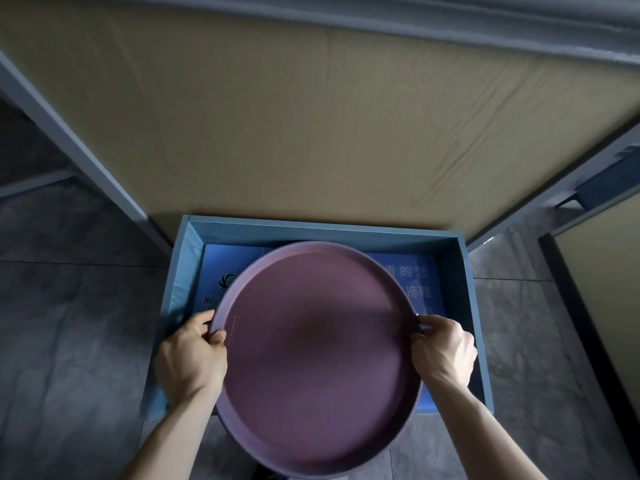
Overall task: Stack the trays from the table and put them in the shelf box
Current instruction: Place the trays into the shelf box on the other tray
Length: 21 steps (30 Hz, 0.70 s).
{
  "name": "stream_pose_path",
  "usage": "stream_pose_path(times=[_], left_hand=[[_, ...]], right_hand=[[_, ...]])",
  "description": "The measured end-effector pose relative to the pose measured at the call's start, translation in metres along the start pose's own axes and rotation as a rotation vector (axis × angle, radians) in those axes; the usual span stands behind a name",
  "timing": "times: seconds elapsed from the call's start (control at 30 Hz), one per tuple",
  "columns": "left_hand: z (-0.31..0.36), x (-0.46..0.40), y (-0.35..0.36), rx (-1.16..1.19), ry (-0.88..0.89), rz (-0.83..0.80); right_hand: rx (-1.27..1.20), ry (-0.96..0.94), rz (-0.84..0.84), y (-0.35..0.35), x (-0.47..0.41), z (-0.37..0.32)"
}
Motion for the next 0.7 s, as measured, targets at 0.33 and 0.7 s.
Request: stream_pose_path(times=[0.33, 0.7], left_hand=[[-0.0043, -0.0040, 0.0003, -0.003, 0.004, 0.011], [-0.0053, -0.0059, 0.0003, -0.036, 0.011, 0.017]], right_hand=[[0.063, -0.032, 0.007, 0.0042, 0.0017, -0.0028], [0.093, -0.037, 0.039, 0.0056, 0.0078, 0.0016]])
Point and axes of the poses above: each hand's wrist, its own x-axis away from the middle knuckle, its own y-axis out of the palm, z = x × y, the point moved 8 cm from there along -x, towards the middle knuckle, and after that the axes turned 9 degrees about -z, right-handed, at the moved point
